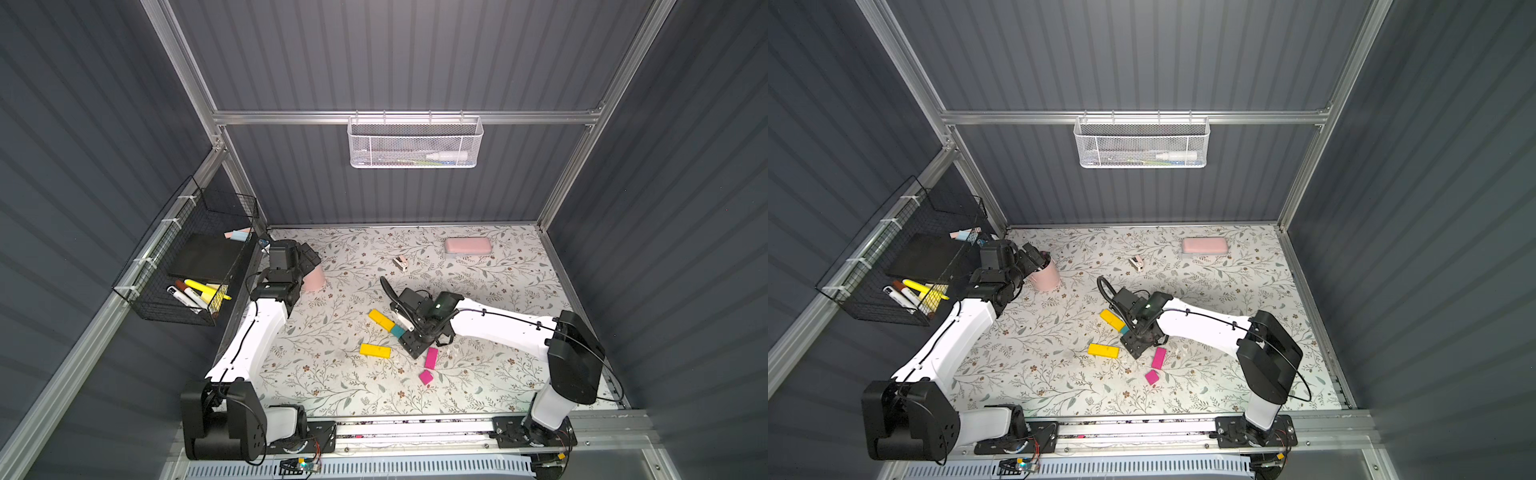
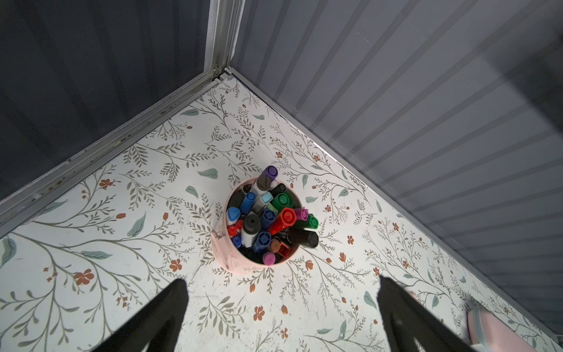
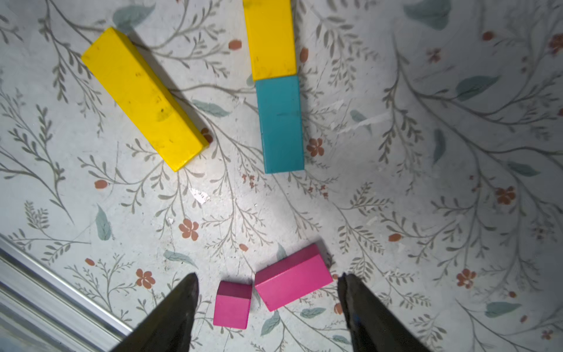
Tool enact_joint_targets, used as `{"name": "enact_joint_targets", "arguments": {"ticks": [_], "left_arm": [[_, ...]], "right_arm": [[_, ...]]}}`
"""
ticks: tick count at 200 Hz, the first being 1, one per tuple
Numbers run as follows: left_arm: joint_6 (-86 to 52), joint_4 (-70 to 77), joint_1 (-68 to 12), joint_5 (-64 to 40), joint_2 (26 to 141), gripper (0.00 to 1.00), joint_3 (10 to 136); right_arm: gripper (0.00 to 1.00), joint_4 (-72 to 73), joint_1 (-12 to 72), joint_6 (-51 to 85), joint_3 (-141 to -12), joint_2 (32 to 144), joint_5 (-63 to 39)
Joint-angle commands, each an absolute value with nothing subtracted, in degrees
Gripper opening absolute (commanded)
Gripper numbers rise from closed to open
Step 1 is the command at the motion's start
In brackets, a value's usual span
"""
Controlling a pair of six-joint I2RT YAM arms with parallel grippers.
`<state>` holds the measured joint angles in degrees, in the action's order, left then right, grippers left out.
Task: Assemble the letter v with building blocks
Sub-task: Adjust the building block at the center of the board.
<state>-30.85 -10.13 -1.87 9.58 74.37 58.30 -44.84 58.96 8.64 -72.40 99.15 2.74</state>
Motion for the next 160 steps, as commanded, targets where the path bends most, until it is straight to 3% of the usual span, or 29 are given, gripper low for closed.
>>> {"name": "enact_joint_targets", "arguments": {"ticks": [1, 160], "left_arm": [[-30.2, -10.2, -1.6, 9.7, 74.2, 0.99, 57.9], [-30.3, -10.1, -1.6, 9.7, 73.8, 0.99, 57.7]], "right_arm": [[0.79, -44.6, 60.3, 12.1, -71.2, 100.0, 0.0], [0.82, -43.1, 60.8, 13.0, -68.2, 106.6, 0.4]]}}
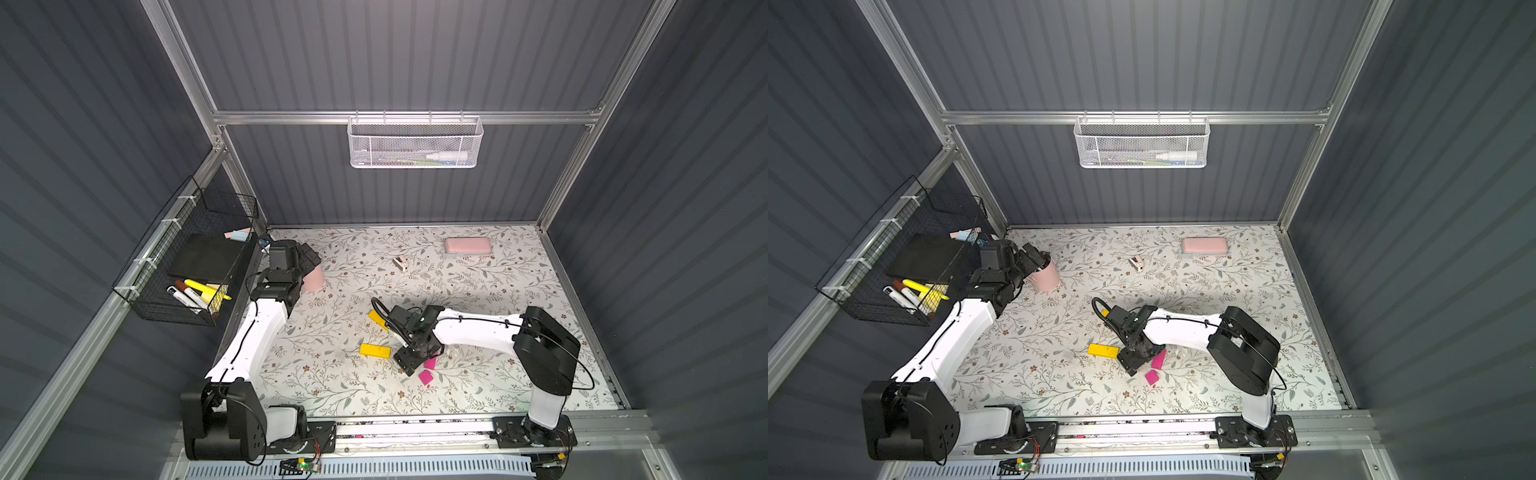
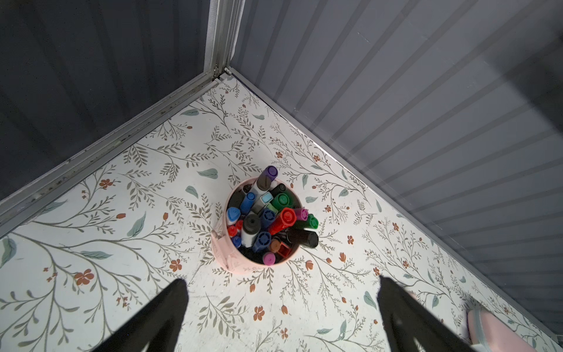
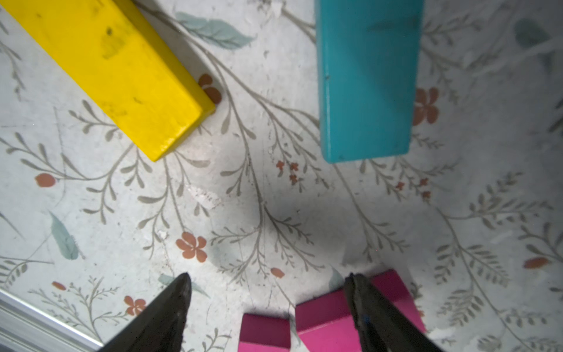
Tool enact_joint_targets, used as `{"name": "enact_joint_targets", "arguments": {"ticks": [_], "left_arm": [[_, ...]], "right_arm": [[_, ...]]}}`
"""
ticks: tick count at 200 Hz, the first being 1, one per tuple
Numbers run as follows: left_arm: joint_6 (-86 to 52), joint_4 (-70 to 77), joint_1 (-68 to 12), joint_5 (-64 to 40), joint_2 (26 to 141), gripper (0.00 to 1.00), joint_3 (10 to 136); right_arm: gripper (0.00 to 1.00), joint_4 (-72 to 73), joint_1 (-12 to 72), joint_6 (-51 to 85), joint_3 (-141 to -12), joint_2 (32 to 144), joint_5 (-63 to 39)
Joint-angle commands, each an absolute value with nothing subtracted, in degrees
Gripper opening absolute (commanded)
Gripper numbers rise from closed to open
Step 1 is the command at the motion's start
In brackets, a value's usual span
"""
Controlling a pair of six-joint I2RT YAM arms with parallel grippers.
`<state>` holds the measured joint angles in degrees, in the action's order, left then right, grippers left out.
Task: Assemble the letter v with building blocks
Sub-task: Adjust the building block at the center of the board.
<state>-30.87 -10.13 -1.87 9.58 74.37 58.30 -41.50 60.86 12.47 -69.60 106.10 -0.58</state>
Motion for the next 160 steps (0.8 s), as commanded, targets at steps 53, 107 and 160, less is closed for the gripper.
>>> {"name": "enact_joint_targets", "arguments": {"ticks": [53, 107, 160], "left_arm": [[-30.3, -9.9, -1.6, 9.2, 74.1, 0.99, 57.7], [-30.4, -9.9, -1.6, 9.0, 74.2, 0.99, 57.8], [-30.6, -9.8, -1.5, 8.6, 74.4, 0.99, 57.7]], "right_arm": [[0.83, -43.9, 60.8, 13.8, -63.9, 103.1, 1.3], [0.83, -44.9, 60.8, 15.3, -61.9, 99.5, 1.2], [0.82, -44.8, 60.9, 15.9, -59.8, 95.5, 1.0]]}}
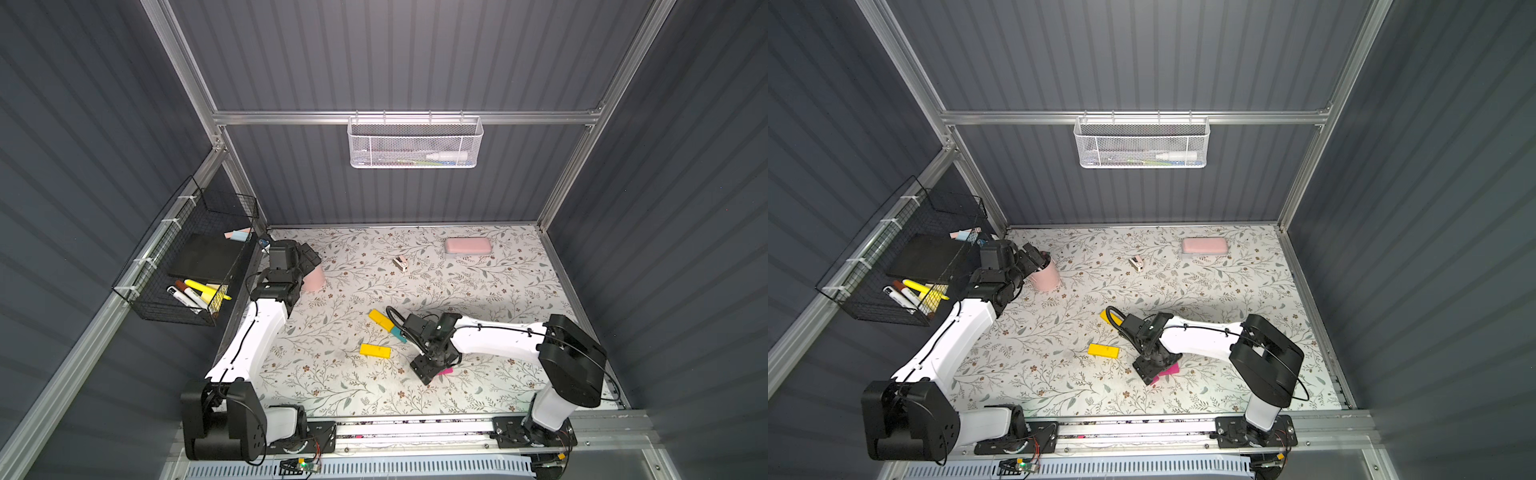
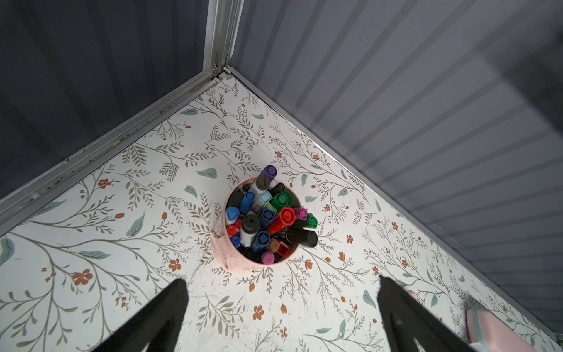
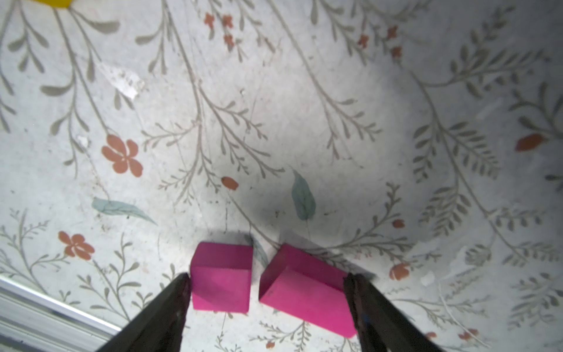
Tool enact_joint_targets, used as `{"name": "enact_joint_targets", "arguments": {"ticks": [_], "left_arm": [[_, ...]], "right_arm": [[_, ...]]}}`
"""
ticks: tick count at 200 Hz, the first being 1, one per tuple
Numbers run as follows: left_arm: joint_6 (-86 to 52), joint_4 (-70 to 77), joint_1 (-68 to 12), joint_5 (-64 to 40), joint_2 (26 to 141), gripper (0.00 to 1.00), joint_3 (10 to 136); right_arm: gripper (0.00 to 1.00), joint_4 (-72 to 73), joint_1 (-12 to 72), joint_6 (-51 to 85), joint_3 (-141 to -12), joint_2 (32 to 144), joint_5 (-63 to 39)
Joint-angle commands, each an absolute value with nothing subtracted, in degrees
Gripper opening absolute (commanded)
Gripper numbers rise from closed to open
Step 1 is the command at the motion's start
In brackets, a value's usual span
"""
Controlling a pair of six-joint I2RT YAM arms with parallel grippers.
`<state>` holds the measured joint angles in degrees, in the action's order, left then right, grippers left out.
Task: Assemble the letter v with building blocks
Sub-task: Adjust the building block at the center of the board.
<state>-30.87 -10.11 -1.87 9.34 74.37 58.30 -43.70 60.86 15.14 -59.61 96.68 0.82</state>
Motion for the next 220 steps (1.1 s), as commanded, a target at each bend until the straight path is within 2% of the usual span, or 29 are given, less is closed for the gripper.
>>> {"name": "enact_joint_targets", "arguments": {"ticks": [1, 41, 94, 163, 220], "left_arm": [[-30.6, -9.8, -1.6, 8.6, 74.4, 0.99, 57.7], [-30.5, -9.8, -1.6, 8.8, 74.2, 0.99, 57.7], [-30.4, -9.9, -1.5, 9.0, 74.1, 1.00, 57.7], [-30.5, -9.9, -1.6, 8.9, 74.5, 0.99, 57.7], [-30.4, -9.9, -1.6, 8.9, 74.4, 1.00, 57.7]], "right_arm": [[0.83, -44.8, 60.9, 15.8, -59.9, 95.4, 1.1], [0.83, -44.1, 60.9, 14.2, -64.9, 100.1, 0.9], [0.83, -42.8, 60.8, 13.6, -64.6, 102.4, 0.1], [0.83, -42.6, 61.0, 15.3, -59.3, 98.8, -3.8], [0.82, -44.5, 62.0, 16.2, -56.5, 95.7, -3.2]]}}
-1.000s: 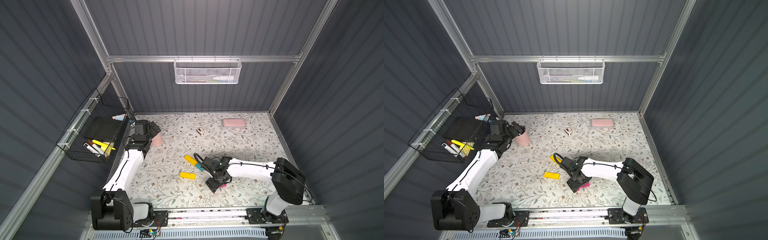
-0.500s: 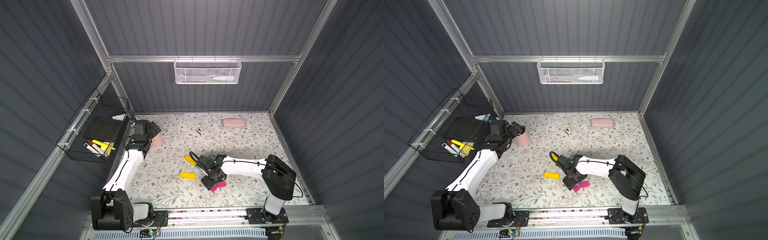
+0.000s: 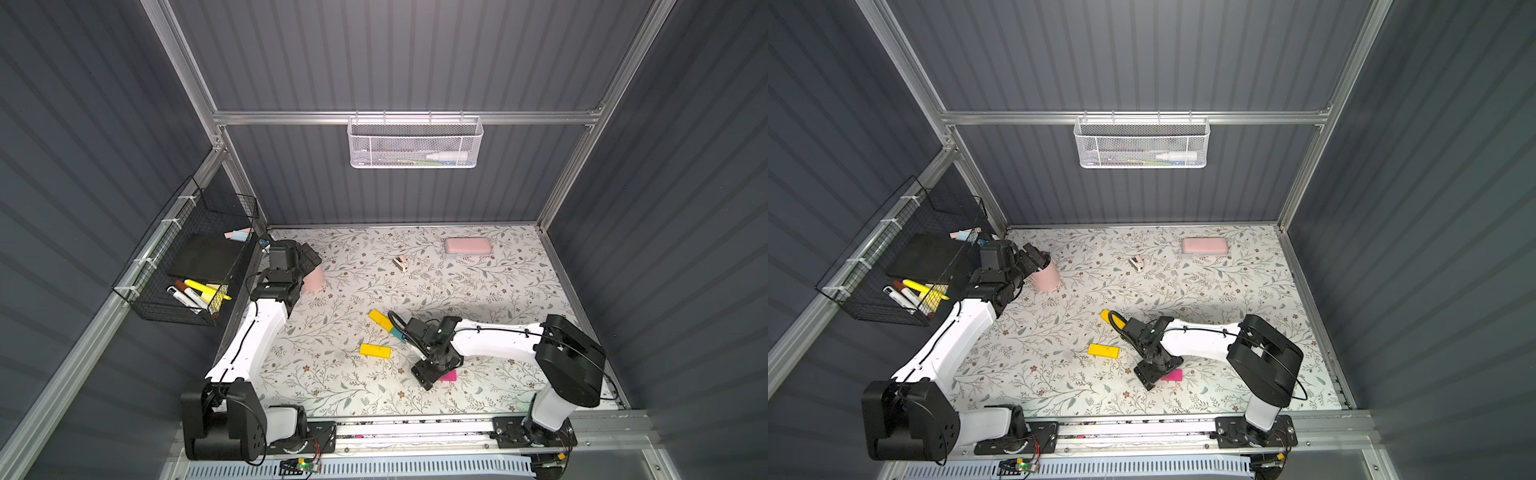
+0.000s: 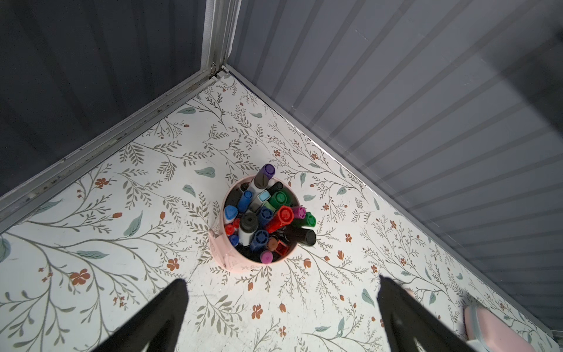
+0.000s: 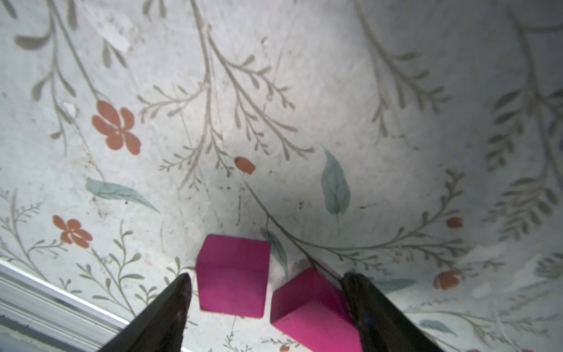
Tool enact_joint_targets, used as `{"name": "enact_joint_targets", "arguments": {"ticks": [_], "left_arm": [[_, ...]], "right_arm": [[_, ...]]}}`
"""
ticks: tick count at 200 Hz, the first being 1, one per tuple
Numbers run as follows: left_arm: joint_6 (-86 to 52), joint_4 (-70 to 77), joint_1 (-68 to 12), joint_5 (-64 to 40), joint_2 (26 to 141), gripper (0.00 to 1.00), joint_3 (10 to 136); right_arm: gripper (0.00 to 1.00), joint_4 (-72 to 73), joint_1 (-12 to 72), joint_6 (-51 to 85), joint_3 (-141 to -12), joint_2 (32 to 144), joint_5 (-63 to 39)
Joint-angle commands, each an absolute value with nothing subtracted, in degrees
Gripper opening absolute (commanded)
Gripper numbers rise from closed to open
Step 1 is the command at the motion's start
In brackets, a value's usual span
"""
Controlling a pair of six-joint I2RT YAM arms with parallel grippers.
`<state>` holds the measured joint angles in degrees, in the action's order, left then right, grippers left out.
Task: Assemble the letter v with building blocks
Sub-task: Adjust the building block at the center of the board, then pick up the building block from the center of the board.
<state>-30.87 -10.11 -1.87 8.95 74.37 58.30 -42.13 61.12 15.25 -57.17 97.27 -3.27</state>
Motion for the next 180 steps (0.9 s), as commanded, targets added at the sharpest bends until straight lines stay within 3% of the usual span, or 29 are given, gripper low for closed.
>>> {"name": "enact_joint_targets", "arguments": {"ticks": [1, 133, 180], "left_arm": [[-30.4, -9.9, -1.6, 8.9, 74.4, 1.00, 57.7], [-30.4, -10.0, -1.6, 9.0, 74.2, 1.00, 57.7], [-30.4, -10.0, -1.6, 9.0, 74.2, 0.99, 57.7]], "right_arm": [[0.82, -44.5, 62.1, 16.2, -56.5, 95.6, -3.2], [0.80, -44.6, 66.3, 19.1, -63.0, 101.5, 4.7], [0.71, -43.9, 67.7, 20.5, -63.5, 102.9, 6.5]]}}
